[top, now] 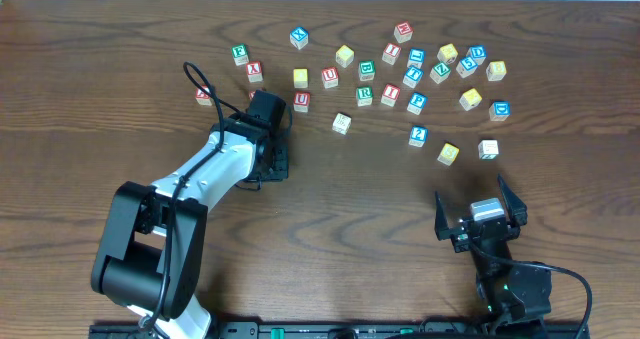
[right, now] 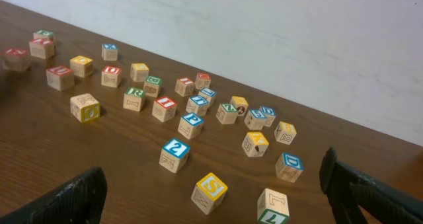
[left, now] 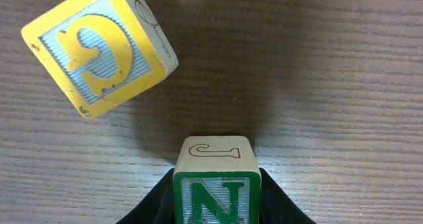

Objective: Spell out NEURIPS
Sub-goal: 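Lower the N block onto the table with the left gripper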

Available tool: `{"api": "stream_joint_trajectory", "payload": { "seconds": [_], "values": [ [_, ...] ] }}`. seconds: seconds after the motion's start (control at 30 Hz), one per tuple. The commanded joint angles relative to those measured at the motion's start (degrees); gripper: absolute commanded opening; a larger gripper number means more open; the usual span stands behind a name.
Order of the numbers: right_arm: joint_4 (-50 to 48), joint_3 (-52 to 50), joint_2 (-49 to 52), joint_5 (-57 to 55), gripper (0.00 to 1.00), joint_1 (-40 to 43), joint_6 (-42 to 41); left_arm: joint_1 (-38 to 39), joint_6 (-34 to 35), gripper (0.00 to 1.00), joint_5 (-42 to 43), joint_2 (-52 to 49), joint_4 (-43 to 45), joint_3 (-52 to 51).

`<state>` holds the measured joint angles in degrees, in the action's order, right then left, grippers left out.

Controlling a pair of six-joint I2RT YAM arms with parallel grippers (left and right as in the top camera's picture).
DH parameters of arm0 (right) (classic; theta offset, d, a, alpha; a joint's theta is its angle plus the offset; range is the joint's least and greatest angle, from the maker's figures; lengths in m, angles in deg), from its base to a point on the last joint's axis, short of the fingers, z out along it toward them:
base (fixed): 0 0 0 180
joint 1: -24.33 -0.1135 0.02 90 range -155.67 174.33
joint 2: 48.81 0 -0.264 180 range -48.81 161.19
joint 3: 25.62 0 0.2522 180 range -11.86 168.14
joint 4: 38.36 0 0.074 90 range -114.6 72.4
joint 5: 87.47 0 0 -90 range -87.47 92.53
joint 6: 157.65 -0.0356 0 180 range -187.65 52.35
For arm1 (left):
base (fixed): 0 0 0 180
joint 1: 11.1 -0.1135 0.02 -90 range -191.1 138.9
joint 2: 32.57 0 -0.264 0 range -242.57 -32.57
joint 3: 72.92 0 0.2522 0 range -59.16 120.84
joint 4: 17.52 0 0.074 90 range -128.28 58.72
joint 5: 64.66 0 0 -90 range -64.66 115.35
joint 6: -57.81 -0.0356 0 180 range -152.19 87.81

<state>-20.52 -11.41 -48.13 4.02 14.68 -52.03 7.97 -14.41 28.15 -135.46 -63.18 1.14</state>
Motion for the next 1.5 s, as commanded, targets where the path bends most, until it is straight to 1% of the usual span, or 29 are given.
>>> {"api": "stream_joint_trajectory", "payload": {
  "seconds": [0.0, 0.6, 0.63, 0.73, 0.87, 0.9, 1.47],
  "values": [
    [0.2, -0.1, -0.3, -0.5, 0.99, 0.7, -0.8, 0.0, -0.1, 0.17, -0.9, -0.9, -0.1, -0.7],
    [0.2, -0.1, -0.3, -0.5, 0.99, 0.7, -0.8, 0.0, -0.1, 0.17, -0.9, -1.5, -0.2, -0.7],
    [0.2, -0.1, -0.3, -0.5, 0.99, 0.7, -0.8, 0.0, -0.1, 0.23, -0.9, -1.5, -0.2, -0.7],
    [0.2, -0.1, -0.3, -0.5, 0.99, 0.7, -0.8, 0.0, -0.1, 0.30, -0.9, -1.5, -0.2, -0.7],
    [0.2, -0.1, -0.3, -0.5, 0.99, 0.7, -0.8, 0.0, -0.1, 0.45, -0.9, -1.5, -0.2, -0.7],
    [0.2, -0.1, -0.3, -0.5, 0.99, 0.7, -0.8, 0.0, -0.1, 0.47, -0.9, -1.5, -0.3, -0.7],
    [0.2, -0.1, -0.3, -0.5, 0.99, 0.7, -0.8, 0.0, -0.2, 0.47, -0.9, -1.4, -2.1, 1.3]
  ]
}}
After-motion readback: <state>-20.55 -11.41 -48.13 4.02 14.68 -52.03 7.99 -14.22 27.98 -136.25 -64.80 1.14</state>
